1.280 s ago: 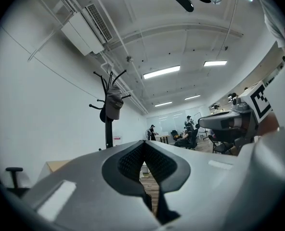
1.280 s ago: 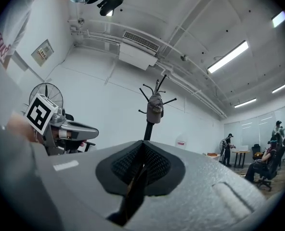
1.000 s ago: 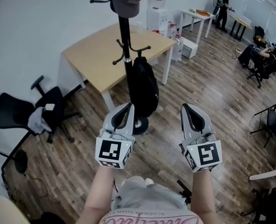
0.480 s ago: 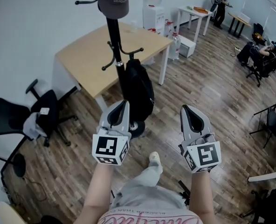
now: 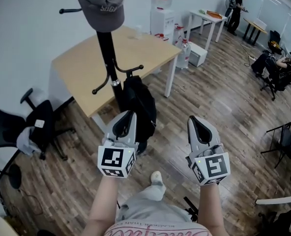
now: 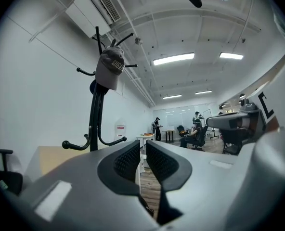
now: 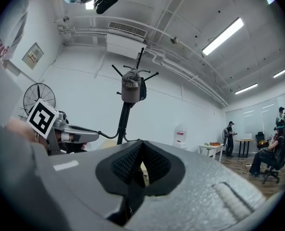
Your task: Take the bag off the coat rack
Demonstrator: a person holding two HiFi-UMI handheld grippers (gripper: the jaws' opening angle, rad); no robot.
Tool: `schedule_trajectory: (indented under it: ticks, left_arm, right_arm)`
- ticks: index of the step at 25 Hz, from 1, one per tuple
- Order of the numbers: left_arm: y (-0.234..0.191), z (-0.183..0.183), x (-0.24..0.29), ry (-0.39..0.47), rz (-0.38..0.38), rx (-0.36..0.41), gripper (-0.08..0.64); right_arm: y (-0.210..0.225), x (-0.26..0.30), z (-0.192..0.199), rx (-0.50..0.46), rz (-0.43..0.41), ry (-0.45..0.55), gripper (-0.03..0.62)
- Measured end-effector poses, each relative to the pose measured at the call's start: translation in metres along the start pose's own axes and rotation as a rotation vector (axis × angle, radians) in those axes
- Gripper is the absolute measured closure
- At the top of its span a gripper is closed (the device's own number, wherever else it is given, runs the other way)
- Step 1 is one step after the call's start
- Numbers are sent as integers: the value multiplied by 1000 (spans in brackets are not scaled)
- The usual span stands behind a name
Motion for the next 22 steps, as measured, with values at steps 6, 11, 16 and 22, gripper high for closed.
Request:
schedule_trajectory:
  ticks: [6, 11, 16, 22]
  left_arm:
    - [-15, 26, 57, -42, -45, -48, 488]
    - [-26, 42, 91, -79, -63, -68, 432]
    - [-38, 48, 104, -90, -108, -64, 407]
    - [-44, 52, 105, -113, -144, -43, 364]
  right_arm:
    - [38, 64, 22, 1, -67, -43, 595]
    - [64, 115, 34, 24, -130, -54, 594]
    - [70, 154, 48, 74, -204, -69, 592]
    - [63, 178, 65, 95, -291, -90, 588]
Point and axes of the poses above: the fingertips, and each gripper's own axes: x forward along the fingers, y to its right, z out of its underside, the point moved 8 cm from there along -x, backward along the fingers, and after that the axes turned 3 degrees about z, right-handed, at the moved point
